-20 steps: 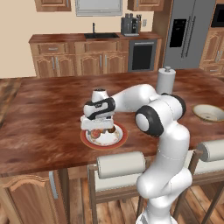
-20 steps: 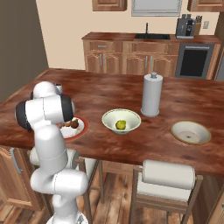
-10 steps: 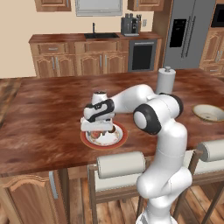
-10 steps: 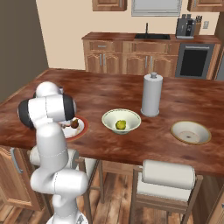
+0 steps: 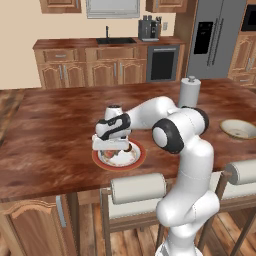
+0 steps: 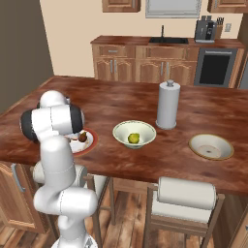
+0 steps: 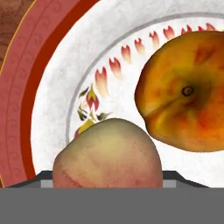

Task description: Take the fruits from the plate on the dining counter and place two fruits in each bowl.

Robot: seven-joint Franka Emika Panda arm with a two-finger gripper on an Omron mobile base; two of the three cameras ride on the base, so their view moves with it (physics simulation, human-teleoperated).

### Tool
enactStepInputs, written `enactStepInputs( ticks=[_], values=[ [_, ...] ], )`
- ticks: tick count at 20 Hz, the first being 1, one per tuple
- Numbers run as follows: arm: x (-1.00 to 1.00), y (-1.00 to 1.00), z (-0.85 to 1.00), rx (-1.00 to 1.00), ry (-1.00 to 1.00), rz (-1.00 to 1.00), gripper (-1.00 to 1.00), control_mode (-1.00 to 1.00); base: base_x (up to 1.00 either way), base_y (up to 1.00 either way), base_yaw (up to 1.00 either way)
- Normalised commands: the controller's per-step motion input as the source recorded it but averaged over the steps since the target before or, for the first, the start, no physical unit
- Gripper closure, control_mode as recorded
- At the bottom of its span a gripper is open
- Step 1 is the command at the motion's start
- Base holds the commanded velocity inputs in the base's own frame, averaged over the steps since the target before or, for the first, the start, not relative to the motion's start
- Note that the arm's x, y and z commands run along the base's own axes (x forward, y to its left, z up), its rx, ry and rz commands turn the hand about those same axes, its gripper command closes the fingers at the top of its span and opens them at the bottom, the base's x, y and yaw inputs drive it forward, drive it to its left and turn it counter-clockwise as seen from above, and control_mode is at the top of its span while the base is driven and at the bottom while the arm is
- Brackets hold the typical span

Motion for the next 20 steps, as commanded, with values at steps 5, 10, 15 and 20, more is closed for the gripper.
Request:
enactStepInputs(
  ticks=[5,10,15,20],
  values=[
    [-0.33,0.00,0.27,0.00,-0.06,0.00,1.00,-1.00,0.00,0.00,0.00],
    [-0.50,-0.29,1.00,0.02,-0.22,0.03,1.00,-1.00,0.00,0.00,0.00],
    [-0.07,-0.65,0.97,0.00,-0.17,0.09,1.00,-1.00,0.00,0.00,0.00],
    [-0.01,-0.90,0.78,-0.03,-0.04,0.05,1.00,-1.00,0.00,0.00,0.00]
  ],
)
